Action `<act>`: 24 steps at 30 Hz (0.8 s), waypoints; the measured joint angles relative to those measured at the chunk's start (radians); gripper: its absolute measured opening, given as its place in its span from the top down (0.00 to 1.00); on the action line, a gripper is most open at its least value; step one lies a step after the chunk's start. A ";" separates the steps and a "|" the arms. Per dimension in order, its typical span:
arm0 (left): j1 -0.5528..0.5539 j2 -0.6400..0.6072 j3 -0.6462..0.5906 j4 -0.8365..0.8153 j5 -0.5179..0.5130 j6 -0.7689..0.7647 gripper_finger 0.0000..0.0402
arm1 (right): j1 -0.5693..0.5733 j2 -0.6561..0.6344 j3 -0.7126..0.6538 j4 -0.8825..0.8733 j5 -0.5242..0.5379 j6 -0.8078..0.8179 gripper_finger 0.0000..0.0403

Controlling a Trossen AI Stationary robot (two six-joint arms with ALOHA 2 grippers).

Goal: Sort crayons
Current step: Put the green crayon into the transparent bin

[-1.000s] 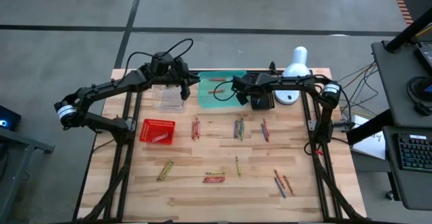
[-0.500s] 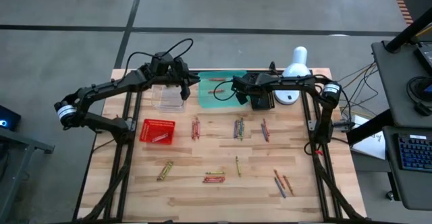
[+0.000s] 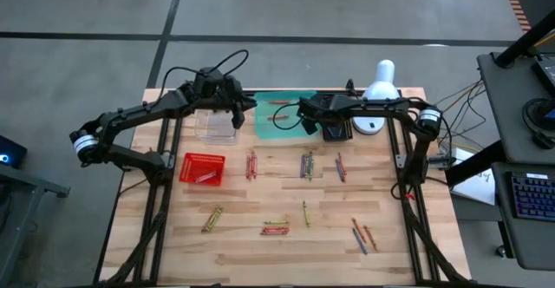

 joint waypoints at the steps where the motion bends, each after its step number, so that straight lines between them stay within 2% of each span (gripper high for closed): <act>1: -0.005 0.000 0.000 -0.010 0.000 -0.006 0.90 | 0.006 -0.009 0.004 0.001 0.000 -0.007 0.88; 10: -0.101 0.000 0.000 -0.085 0.000 -0.017 0.90 | 0.086 -0.084 0.026 0.006 0.001 -0.059 0.88; 17: -0.188 0.000 0.022 -0.219 0.000 -0.053 0.90 | 0.151 -0.134 0.026 0.006 0.000 -0.109 0.88; 24: -0.254 0.000 0.060 -0.344 0.000 -0.171 0.90 | 0.207 -0.155 0.026 0.007 0.000 -0.137 0.88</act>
